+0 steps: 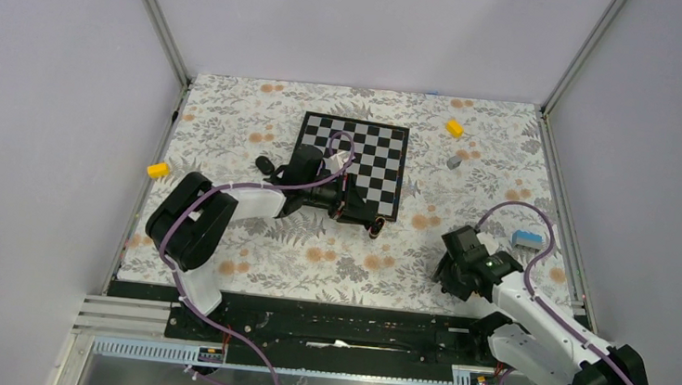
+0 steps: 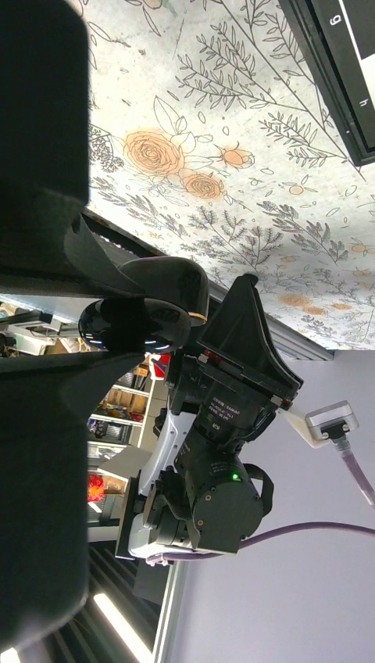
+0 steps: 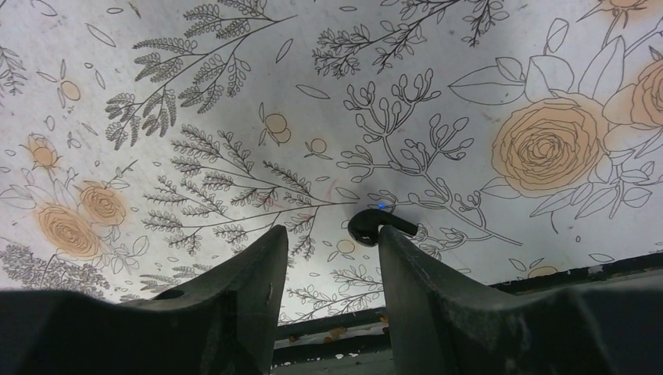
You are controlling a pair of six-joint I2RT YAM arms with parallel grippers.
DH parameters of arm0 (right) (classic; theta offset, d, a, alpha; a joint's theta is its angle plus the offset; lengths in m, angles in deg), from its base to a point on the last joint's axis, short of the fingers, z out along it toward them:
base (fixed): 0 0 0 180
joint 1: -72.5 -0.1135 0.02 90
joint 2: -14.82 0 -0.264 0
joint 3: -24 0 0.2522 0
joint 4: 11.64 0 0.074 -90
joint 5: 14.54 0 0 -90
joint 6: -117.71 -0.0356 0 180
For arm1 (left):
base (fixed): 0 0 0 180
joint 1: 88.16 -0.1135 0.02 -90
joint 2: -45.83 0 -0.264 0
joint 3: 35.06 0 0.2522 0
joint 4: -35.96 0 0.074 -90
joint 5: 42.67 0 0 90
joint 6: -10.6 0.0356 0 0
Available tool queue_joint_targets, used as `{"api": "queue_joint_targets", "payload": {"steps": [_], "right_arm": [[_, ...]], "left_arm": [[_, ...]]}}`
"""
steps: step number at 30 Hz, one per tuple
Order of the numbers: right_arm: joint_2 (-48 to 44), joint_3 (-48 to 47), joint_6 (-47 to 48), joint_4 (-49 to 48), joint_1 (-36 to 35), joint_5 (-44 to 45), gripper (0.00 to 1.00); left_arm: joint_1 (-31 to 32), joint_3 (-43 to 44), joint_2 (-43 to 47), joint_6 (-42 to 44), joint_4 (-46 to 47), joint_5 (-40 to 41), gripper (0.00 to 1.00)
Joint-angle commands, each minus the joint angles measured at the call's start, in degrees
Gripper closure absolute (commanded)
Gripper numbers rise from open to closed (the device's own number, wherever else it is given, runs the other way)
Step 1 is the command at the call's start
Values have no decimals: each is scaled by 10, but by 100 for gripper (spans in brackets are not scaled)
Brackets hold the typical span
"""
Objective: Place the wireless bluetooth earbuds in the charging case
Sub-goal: Pick up the right earbud from the center of the board.
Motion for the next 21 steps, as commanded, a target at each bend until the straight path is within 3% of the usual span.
{"api": "queue_joint_targets", "payload": {"steps": [1,21], "right_arm": [[19,1,-6,-11,-5,24,47],[43,24,24,-80,-5,-6,61]], "left_arm": [[2,6,-6,9,18,0,100],[1,1,-21,-3,44,-8,100]]}}
